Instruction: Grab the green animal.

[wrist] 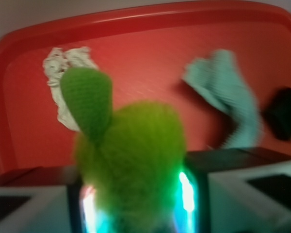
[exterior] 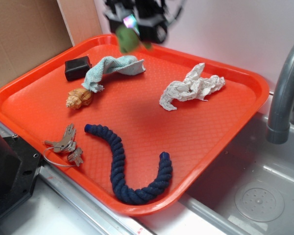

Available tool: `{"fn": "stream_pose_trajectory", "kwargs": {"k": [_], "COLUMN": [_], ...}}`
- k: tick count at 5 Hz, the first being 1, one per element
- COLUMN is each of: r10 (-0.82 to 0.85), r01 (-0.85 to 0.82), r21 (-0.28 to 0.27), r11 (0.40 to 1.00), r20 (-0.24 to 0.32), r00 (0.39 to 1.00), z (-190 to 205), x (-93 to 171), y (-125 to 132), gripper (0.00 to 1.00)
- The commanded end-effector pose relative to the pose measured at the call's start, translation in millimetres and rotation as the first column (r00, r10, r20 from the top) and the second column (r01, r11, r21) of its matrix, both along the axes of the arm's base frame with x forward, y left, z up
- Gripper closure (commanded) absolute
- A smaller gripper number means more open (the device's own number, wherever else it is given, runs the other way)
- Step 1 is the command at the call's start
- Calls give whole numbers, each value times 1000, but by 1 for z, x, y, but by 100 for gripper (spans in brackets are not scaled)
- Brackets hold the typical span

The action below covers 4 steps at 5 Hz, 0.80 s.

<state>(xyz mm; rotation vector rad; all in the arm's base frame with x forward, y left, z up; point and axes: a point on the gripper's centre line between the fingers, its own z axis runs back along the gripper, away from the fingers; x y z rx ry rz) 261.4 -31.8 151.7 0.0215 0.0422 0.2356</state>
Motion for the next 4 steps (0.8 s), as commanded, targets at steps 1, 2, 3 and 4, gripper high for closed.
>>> {"fn": "stream_pose_trajectory", "kwargs": {"k": [1, 2, 3, 4], "r10": [-49, -82, -118, -106], "r01": [47, 73, 121, 112], "r21": [16, 58, 1, -20], "r11": [999, 996, 993, 994], "r20": [167, 173, 235, 193], "r00": [985, 982, 965, 975], "z": [74, 74, 69, 61], "x": [-25, -41, -54, -64], "y": [8, -7, -14, -24], "gripper": [100, 100, 100, 100]}}
